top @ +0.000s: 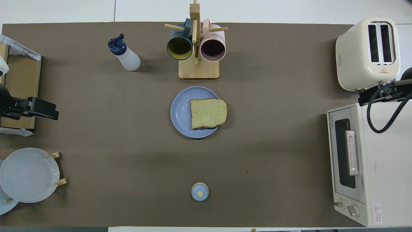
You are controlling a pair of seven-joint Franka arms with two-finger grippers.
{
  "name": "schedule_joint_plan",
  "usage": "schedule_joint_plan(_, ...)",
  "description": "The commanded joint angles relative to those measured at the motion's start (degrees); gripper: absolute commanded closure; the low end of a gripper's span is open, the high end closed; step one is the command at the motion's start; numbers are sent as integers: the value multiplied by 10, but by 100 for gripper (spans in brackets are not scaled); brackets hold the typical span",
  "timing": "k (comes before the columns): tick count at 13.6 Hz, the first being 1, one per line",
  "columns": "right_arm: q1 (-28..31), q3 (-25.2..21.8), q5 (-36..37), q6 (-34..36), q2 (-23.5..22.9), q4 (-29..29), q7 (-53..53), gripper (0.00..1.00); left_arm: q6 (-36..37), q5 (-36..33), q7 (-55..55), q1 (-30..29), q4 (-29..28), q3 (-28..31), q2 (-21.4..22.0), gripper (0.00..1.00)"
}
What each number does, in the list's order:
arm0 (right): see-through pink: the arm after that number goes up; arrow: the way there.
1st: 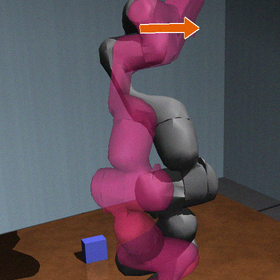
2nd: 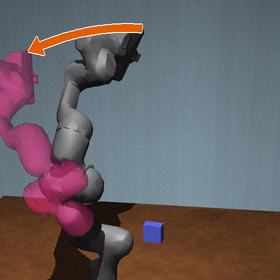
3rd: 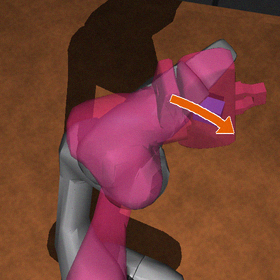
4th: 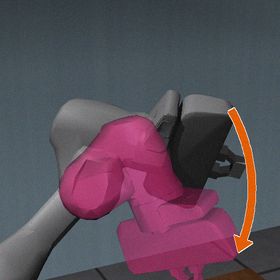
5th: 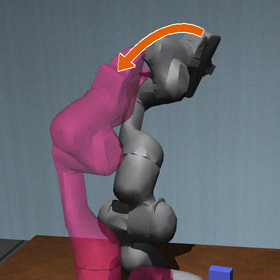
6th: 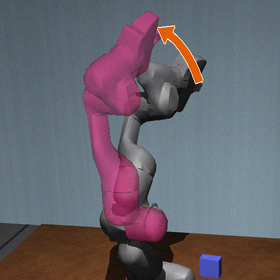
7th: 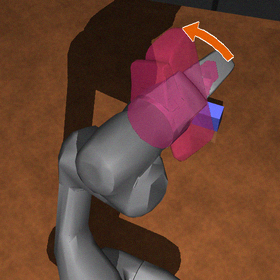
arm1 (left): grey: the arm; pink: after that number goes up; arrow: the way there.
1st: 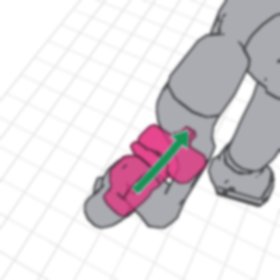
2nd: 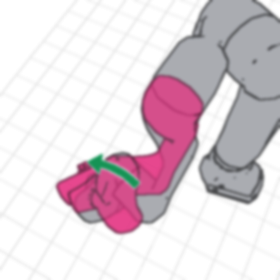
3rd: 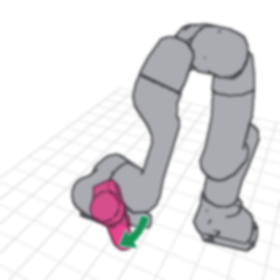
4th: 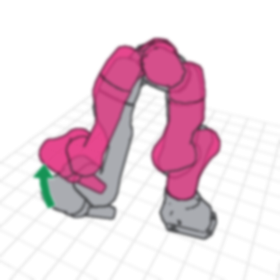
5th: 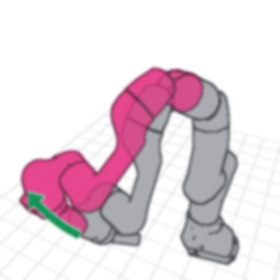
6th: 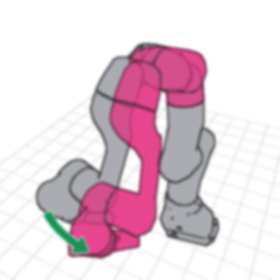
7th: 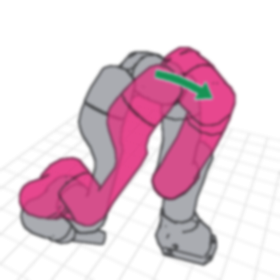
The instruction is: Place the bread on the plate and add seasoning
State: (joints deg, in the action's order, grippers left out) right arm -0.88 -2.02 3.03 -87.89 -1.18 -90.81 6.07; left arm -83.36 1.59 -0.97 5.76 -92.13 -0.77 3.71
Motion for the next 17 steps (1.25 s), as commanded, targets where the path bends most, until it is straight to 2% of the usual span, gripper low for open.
schedule_joint_plan(1,10,5,-1,-8,14,-16,11,0,5,4,-3,-7,16,-11,-5,0)
schedule_joint_plan(3,10,5,-1,-8,14,-16,11,0,5,4,-2,-7,11,-8,8,0)
schedule_joint_plan(6,10,5,-1,-8,14,-17,11,0,15,7,-4,-9,17,-12,-4,0)
schedule_joint_plan(8,10,5,0,-8,14,-16,11,0,25,3,-7,-9,45,-19,-12,0)
schedule_joint_plan(17,10,5,0,-8,14,-17,11,0,22,-16,-6,-4,46,-27,-11,0)
